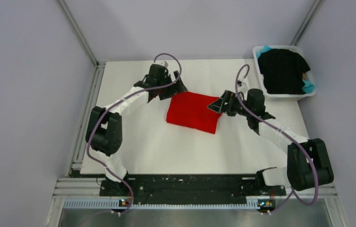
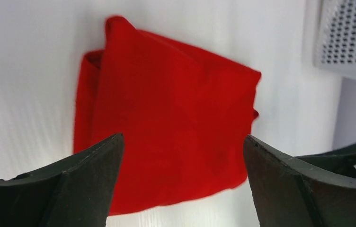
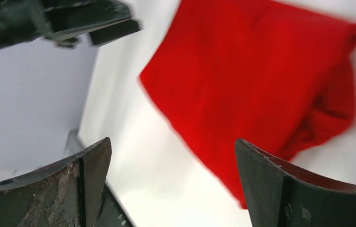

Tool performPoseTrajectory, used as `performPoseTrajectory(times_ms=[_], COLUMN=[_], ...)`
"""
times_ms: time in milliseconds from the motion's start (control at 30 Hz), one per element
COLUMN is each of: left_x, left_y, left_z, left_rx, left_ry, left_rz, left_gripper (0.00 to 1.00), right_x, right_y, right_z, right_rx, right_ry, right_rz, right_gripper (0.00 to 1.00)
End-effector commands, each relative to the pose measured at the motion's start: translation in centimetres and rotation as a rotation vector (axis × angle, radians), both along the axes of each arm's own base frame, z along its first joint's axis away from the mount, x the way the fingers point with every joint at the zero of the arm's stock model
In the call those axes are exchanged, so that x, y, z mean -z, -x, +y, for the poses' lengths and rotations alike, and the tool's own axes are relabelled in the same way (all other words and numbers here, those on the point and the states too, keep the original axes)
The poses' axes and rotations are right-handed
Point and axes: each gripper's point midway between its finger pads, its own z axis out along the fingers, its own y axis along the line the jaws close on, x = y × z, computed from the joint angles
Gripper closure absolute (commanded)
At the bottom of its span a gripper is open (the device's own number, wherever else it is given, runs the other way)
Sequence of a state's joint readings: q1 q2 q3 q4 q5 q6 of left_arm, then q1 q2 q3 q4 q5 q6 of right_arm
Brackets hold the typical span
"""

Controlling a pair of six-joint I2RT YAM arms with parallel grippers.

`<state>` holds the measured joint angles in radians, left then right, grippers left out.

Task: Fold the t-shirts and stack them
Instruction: Smooth out wrinkles on the folded tshirt

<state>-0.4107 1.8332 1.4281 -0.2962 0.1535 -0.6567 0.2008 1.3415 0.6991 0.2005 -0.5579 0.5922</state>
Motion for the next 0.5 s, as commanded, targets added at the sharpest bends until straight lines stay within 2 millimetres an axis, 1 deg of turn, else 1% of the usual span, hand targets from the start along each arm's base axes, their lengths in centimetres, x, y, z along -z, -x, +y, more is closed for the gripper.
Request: performPoseTrajectory(times_ms=[0,67,100,200,300,367,467], left_x=[0.1,2.7,4.0,7.5,10.7,11.8,12.8], left_y=[3.5,4.5,4.8,5.7,6.9,8.0,9.3], left_z=[-3.5,-3.3,-3.2,-2.5,-0.9,-0.3,0.6], left_rx=[0.155,0.154,0.147,0.122,0.077,0.066,0.04], left_ry=[0.196,0.185,0.178,0.145,0.068,0.052,0.042], left_rz=[0.046,0.111,0.142,0.223,0.286,0.312,0.33], left_gripper=[0.01,0.01,0.01,0.01,0.01,0.01,0.01], right_x=[-3.8,-2.5,-1.2,4.9,10.1,12.3,14.7], right_y=[4.3,4.4,4.1,2.7,3.1,4.1,5.2], right_z=[6.3,7.3,7.3,5.9,4.5,3.8,2.0], right_rx=[-0.267,-0.278,-0.259,-0.13,-0.063,-0.043,0.029], right_ry=[-0.203,-0.194,-0.185,-0.07,0.024,0.043,0.109], right_rz=[-0.092,-0.07,-0.044,0.08,0.191,0.249,0.303], right_gripper=[0.01,0.01,0.02,0.03,0.04,0.06,0.06])
